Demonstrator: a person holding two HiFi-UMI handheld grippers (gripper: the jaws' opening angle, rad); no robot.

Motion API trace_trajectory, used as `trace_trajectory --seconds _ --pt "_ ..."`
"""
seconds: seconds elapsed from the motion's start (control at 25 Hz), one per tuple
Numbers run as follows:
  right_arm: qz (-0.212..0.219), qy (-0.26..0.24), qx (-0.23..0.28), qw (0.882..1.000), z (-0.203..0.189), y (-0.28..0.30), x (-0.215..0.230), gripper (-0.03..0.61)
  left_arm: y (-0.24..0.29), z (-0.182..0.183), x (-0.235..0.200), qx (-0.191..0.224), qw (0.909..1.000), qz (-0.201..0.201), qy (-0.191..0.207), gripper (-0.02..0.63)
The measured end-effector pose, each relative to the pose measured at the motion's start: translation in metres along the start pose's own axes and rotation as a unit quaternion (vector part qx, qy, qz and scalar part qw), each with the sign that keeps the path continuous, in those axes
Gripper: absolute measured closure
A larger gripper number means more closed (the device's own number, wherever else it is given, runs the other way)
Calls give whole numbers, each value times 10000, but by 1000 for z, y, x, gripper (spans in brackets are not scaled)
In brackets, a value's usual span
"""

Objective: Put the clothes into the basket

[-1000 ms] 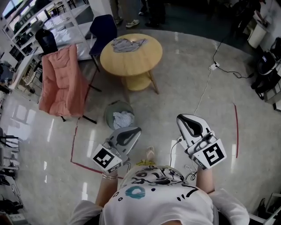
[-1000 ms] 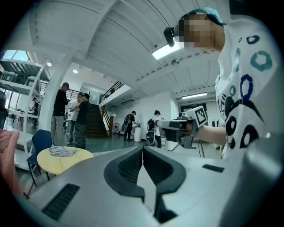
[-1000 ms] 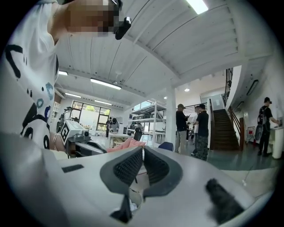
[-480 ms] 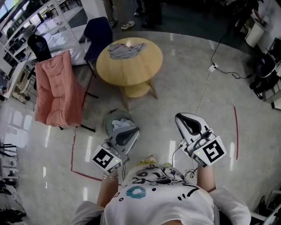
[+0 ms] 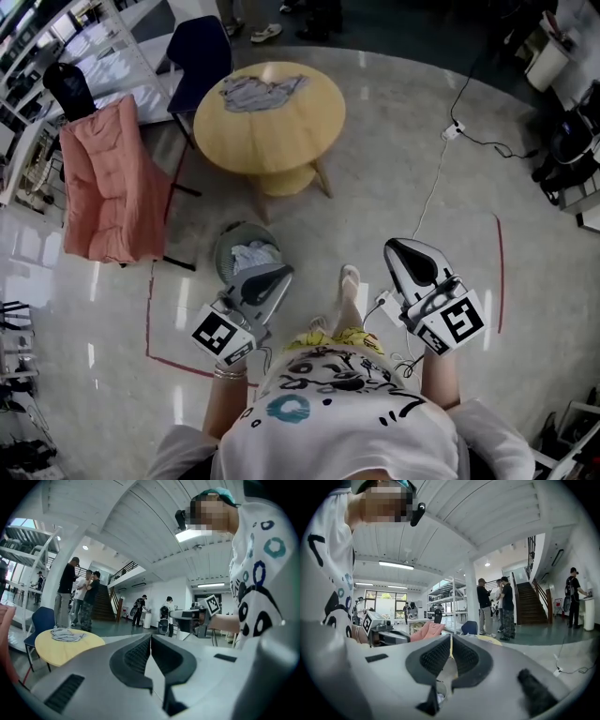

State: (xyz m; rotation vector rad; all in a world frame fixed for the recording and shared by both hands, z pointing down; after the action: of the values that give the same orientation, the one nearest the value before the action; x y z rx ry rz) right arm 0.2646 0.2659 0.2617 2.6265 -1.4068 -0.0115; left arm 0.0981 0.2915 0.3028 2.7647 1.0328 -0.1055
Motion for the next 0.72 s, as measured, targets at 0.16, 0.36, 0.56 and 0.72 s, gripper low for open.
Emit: trace_trajectory --seconds 0.16,0.36,0.56,0.72 --pt "263 32 175 9995 8 27 20 548 17 2 -18 -14 9999 165 -22 598" --pt "638 -175 86 9978 17 44 53 548 63 20 -32 50 9996 285 62 598" --pt "601 -320 59 9977 28 47 111 548 118 44 -40 224 9994 231 162 597" --pt "593 -370 162 9974 39 42 150 548 158 52 -38 225 9994 153 229 597"
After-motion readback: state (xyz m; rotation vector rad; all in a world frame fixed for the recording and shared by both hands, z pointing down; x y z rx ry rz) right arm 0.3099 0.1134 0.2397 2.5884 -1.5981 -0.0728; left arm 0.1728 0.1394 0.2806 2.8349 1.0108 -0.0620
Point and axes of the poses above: the fingertips, and each gripper's own axes: y forward along the fingers, x to its right, z out of its top, the point moved 1 cm from there along -y, backward along the fingers, and after that the axes turned 15 degrees about z, right-handed, at the moved point
